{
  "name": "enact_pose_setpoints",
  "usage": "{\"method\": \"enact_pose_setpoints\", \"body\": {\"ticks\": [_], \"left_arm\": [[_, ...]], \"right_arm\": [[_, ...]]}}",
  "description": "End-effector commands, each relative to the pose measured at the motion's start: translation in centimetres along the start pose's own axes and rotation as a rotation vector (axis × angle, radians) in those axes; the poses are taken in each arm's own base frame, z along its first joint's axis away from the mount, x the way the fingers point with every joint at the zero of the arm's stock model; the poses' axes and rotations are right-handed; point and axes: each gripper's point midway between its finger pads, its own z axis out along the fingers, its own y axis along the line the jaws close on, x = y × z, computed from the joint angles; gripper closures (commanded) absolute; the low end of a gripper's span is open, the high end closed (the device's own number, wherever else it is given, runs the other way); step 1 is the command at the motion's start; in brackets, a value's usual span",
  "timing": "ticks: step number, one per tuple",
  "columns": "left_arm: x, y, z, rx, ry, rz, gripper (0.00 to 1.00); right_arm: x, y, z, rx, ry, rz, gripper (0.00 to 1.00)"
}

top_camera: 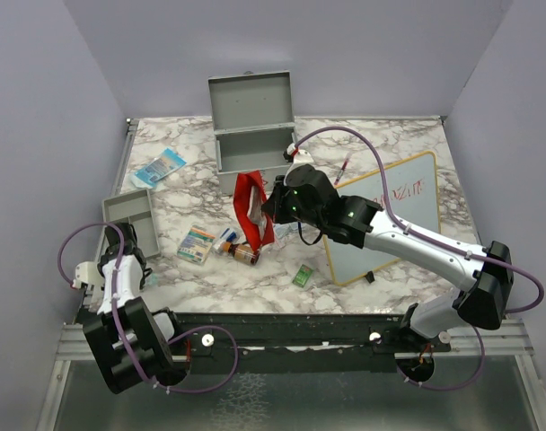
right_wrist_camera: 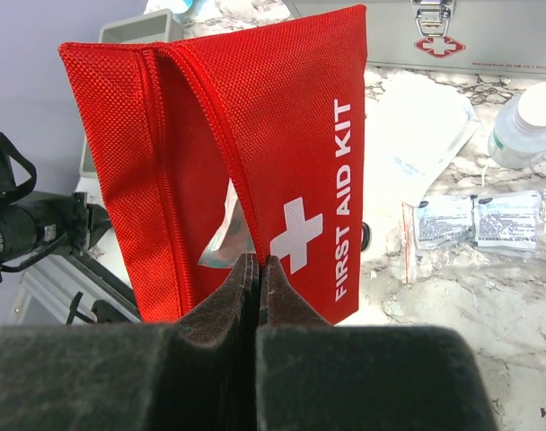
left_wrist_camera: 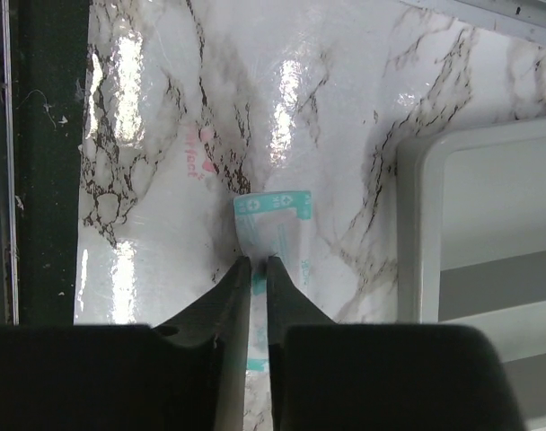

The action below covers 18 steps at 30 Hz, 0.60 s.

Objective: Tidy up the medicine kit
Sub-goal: Pick up the medical item at the center of the board.

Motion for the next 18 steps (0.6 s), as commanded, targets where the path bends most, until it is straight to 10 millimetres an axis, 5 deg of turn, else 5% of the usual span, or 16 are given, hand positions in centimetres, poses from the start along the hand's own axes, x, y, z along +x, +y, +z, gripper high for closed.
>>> {"method": "enact_pose_setpoints", "body": {"ticks": [1, 18], "left_arm": [[1.5, 1.5, 0.6, -0.031, 0.052, 0.015, 0.94], [2.5, 0.1, -3.9, 0.088, 0.205, 0.059, 1.0]], "right_arm": [[-0.9, 0.3, -0.4, -0.01, -0.015, -0.009, 1.0], [-0.1, -0.6, -0.5, 0.016, -0.011, -0.001, 0.99]]}}
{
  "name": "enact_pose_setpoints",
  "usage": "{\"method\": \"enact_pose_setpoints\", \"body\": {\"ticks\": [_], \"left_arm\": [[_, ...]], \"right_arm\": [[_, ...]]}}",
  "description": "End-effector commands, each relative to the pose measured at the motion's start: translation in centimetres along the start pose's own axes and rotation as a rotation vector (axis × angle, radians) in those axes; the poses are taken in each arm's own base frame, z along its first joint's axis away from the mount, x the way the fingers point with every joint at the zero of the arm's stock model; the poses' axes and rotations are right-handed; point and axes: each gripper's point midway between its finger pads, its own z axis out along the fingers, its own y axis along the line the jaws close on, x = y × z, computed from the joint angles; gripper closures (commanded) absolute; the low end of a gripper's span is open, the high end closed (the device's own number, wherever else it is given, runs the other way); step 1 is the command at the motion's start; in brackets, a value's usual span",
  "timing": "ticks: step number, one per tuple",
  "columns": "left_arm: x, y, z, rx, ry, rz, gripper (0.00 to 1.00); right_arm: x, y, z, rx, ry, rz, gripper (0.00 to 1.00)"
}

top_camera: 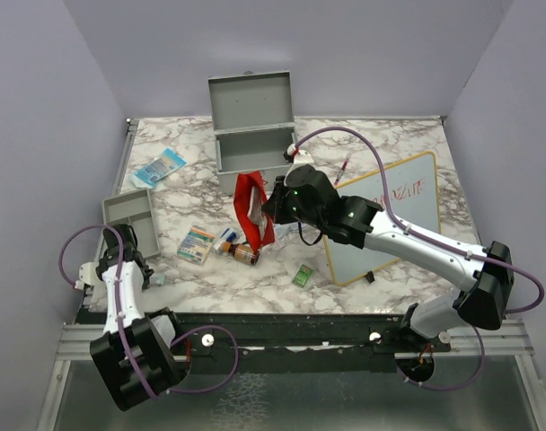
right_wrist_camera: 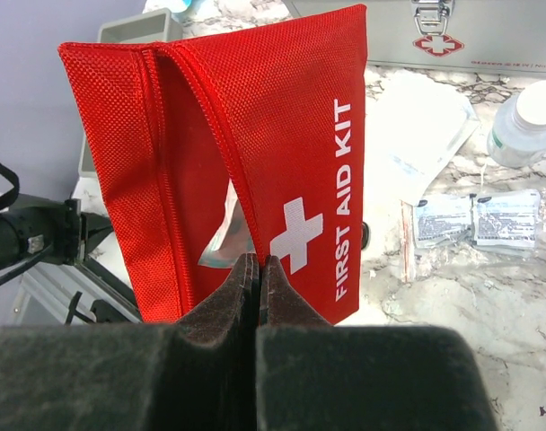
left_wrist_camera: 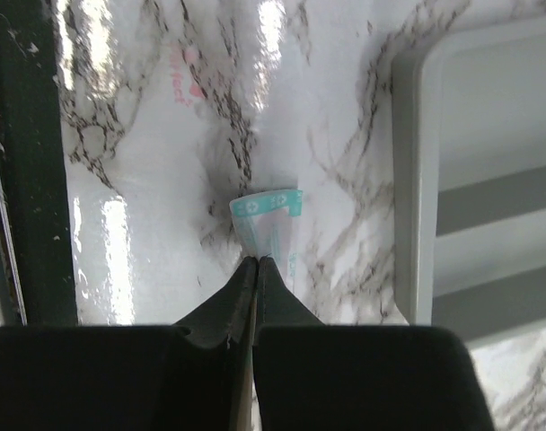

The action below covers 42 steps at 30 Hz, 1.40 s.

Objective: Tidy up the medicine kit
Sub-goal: Pick up the medical item at the center of the board, then place the medical item at the medicine pouch.

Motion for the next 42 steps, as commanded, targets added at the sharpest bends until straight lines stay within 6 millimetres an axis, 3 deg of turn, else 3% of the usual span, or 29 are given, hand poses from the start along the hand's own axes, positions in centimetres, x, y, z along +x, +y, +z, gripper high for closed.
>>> {"method": "enact_pose_setpoints", "body": {"ticks": [1, 6, 12, 20, 24, 28, 35, 39, 42], "left_arm": [[2.0, -0.2, -2.0, 0.049, 0.139, 0.058, 1.0], [4.7, -0.1, -3.1, 0.103, 0.259, 0.156, 1.0], [5.8, -3.2, -6.4, 0.281, 0.291, 0.313, 1.0], [9.8, -7.4, -12.8, 0.679, 0.452, 0.541, 1.0], [12.1, -10.0, -17.4, 0.987, 0.556, 0.641, 1.0], [12.4, -11.6, -22.1, 1.214, 0.561, 0.767, 1.0], [13.8, -11.8, -30.0, 1.541, 0.641, 0.934, 1.0], [14.6, -11.3, -32.1, 1.593, 0.699, 0.957, 1.0], [15.2, -11.0, -32.5, 1.594, 0.746, 0.936, 1.0]], "right_arm": [[0.0, -0.8, -0.4, 0.025, -0.01, -0.002, 0.99], [0.0, -1.7, -0.2, 0.067, -0.026, -0.004, 0.99], [0.2, -2.9, 0.3, 0.126, -0.028, -0.019, 1.0], [1.8, -3.7, 2.0, 0.167, 0.008, -0.014, 1.0], [2.7, -3.8, 3.0, 0.171, 0.035, -0.008, 1.0], [3.2, -3.8, 4.0, 0.183, 0.055, 0.003, 1.0], [3.5, -3.2, 5.8, 0.188, 0.083, 0.031, 1.0], [3.1, -2.6, 6.6, 0.182, 0.075, 0.066, 0.99], [3.0, -1.8, 7.0, 0.15, 0.071, 0.09, 1.0]]}}
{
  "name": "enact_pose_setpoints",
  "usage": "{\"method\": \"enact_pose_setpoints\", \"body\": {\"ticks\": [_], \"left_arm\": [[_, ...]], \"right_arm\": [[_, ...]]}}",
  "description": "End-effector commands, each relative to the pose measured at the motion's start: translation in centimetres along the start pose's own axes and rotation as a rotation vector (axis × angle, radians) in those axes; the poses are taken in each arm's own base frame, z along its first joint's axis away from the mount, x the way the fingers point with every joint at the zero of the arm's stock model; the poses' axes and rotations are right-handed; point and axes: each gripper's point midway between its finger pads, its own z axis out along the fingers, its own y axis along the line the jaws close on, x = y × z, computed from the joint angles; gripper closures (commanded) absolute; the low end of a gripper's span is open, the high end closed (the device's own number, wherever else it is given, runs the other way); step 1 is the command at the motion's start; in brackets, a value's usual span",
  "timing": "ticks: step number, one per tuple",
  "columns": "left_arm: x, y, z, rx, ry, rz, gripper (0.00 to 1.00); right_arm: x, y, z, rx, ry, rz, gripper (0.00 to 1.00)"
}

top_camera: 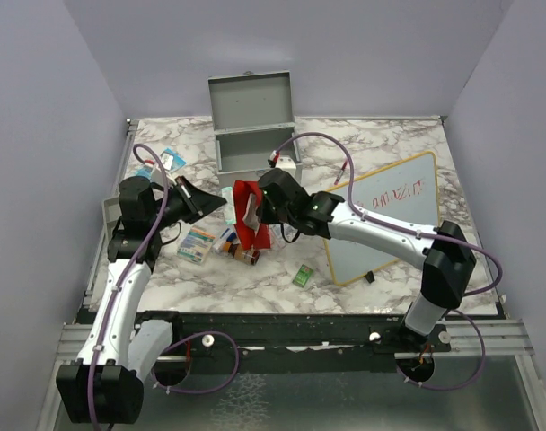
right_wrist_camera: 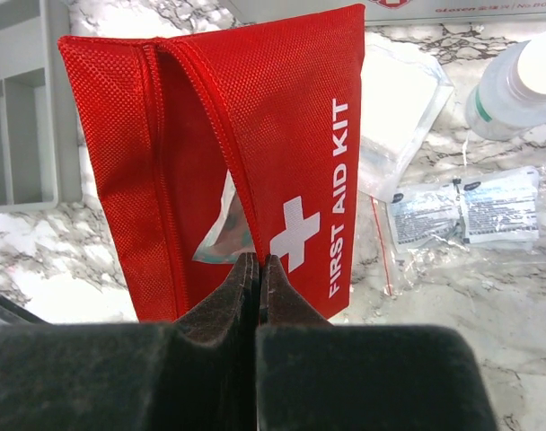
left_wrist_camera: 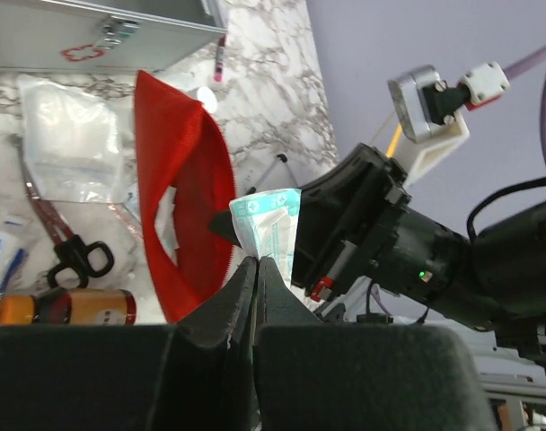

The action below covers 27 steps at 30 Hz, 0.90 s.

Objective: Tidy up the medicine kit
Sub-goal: Place the medical item at the medicine pouch.

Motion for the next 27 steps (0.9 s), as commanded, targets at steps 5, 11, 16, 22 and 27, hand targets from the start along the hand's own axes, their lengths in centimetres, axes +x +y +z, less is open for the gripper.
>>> {"method": "enact_pose_setpoints", "body": {"ticks": [5, 11, 16, 22, 27], "left_arm": [[1.2, -1.7, 1.5, 0.117, 0.048, -0.018, 1.0], [2.5, 0.9, 3.2, 0.055, 0.09, -0.062, 1.0], [2.5, 1.8, 4.2, 0.02, 0.074, -0.049, 1.0], [2.8, 2.8, 5.1, -0.03, 0.069, -0.03, 1.0], [3.1, 4.6, 5.4, -0.145, 0.087, -0.009, 1.0]], "right_arm": [[-1.5, 2.5, 0.3, -0.073, -0.019, 0.071, 1.0], [-1.6, 3.0, 0.2, -0.1, -0.022, 0.083, 1.0], [-1.6, 3.6, 0.0, -0.137, -0.024, 0.09, 0.99], [-2.1, 4.1, -0.4, -0.163, -0.029, 0.085, 0.99], [-2.4, 3.6, -0.6, -0.131, -0.038, 0.083, 1.0]]}}
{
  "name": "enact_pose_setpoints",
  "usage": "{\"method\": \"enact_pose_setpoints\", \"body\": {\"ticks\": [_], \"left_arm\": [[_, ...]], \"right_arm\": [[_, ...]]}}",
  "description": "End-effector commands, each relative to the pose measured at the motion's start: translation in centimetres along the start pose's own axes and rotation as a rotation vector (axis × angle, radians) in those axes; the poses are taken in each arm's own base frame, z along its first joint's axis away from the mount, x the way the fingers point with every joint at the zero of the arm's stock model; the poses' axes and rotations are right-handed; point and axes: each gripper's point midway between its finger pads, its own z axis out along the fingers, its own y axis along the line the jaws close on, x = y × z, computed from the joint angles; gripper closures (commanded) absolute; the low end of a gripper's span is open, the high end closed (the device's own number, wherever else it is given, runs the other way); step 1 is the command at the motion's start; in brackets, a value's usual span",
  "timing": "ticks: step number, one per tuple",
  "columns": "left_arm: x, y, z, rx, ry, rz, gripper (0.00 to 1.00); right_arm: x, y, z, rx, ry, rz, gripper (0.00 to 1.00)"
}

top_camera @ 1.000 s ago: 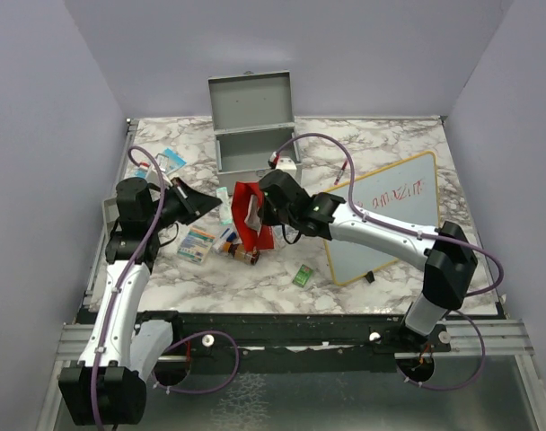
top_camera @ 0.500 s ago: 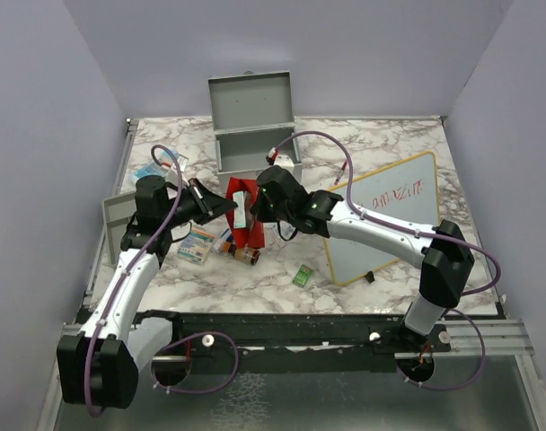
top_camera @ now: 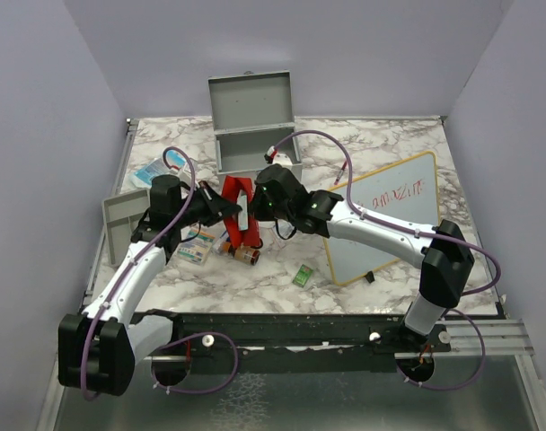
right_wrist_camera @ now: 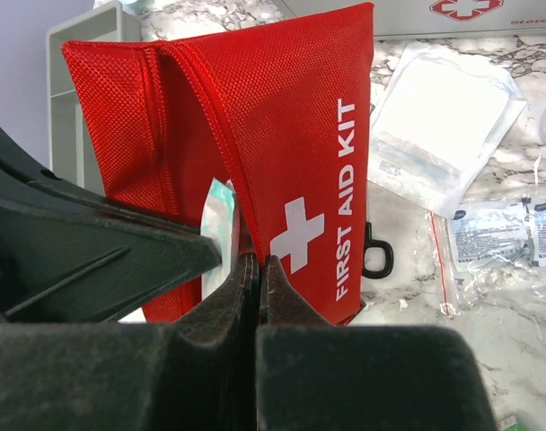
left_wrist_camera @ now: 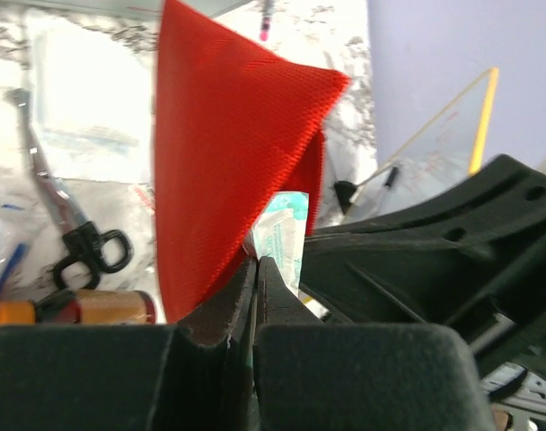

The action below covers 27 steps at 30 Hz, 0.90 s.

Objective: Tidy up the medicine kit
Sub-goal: Place the medical item at the medicine pouch.

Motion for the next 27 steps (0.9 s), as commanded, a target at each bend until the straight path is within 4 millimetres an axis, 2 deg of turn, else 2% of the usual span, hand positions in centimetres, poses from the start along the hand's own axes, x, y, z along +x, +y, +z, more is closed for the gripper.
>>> {"method": "enact_pose_setpoints", "body": {"ticks": [1, 5, 8, 12, 15, 21, 27], "left_arm": [[-1.1, 1.7, 0.2, -0.133, -0.037, 0.062, 1.0], [-2.0, 2.0, -0.2, -0.186, -0.087, 0.086, 1.0], [-2.0, 1.8, 0.1, -0.179, -0.077, 0.092, 1.0], [-1.5, 1.2, 0.2, -0.153, -0.04, 0.087, 0.72], [-1.8, -0.3, -0.3, -0.114, -0.037, 0.105, 0.59], [-2.5, -3.8, -1.6, -0.037, -0.04, 0.137, 0.52], [-2.3, -5.3, -3.4, -0.032, -0.023, 0.203, 0.41]], "right_arm": [[-1.2, 0.4, -0.6, 0.001, -0.03, 0.006, 1.0], [-1.2, 0.4, -0.6, -0.01, -0.034, 0.01, 0.99], [-1.0, 0.8, -0.6, -0.034, -0.033, 0.015, 1.0], [-0.9, 0.6, -0.4, -0.024, -0.029, 0.018, 1.0], [-1.0, 0.5, -0.2, -0.006, -0.027, 0.011, 1.0], [-1.7, 0.4, -0.4, 0.006, -0.049, 0.01, 1.0], [-3.0, -0.1, -1.5, 0.029, -0.088, 0.01, 0.99]]}}
